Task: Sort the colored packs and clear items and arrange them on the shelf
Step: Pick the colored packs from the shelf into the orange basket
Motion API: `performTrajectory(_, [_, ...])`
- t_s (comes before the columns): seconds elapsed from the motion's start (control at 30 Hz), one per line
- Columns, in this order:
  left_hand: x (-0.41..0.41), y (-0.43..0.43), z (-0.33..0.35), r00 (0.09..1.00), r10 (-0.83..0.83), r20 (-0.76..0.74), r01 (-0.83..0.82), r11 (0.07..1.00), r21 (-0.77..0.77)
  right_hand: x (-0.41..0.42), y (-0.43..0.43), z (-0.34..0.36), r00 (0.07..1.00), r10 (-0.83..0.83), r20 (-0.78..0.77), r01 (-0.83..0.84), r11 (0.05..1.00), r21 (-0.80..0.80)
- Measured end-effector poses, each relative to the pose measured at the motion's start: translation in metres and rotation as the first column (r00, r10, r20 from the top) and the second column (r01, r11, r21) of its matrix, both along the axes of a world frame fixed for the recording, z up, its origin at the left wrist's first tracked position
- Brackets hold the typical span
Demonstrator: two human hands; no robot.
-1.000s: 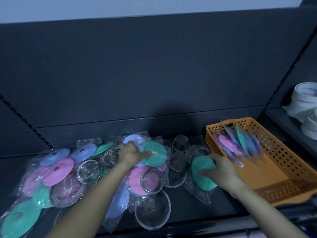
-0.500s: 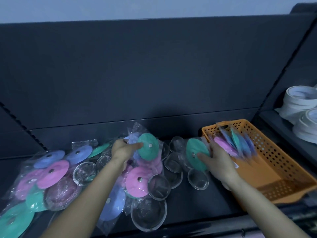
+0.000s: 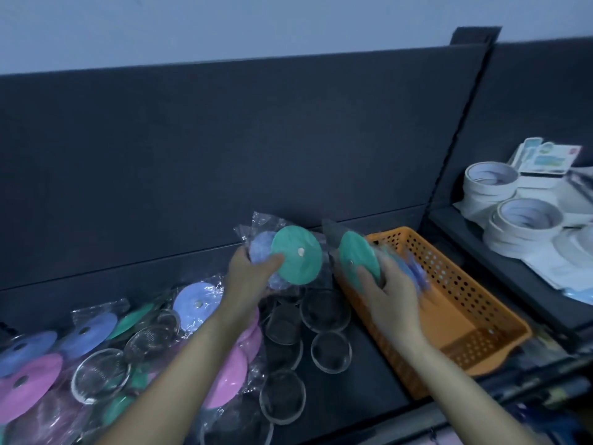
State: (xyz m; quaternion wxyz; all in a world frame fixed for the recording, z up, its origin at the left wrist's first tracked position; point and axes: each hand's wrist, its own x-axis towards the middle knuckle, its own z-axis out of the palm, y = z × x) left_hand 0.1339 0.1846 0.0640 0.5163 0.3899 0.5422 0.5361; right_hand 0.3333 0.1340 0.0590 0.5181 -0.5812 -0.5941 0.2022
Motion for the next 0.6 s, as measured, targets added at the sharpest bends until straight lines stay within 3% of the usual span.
performTrajectory(0.17, [0.060, 0.009, 0.006, 0.992, -0.126, 0.017, 0.126, 0.992, -0.008, 0.028, 0.001, 0.007, 0.994, -0.080, -0.079, 0.088, 0.990, 0.112])
performTrajectory(0.33, [0.116, 0.018, 0.008, 0.973, -0.219, -0.069, 0.219, 0.976, -0.008, 0.069, 0.006, 0.003, 0.987, -0.129, -0.100, 0.136, 0.988, 0.073])
performTrajectory(0.6, [0.190, 0.034, 0.011, 0.939, -0.342, -0.029, 0.338, 0.937, -0.091, 0.128, 0.022, -0.003, 0.978, -0.198, -0.070, 0.199, 0.980, -0.004])
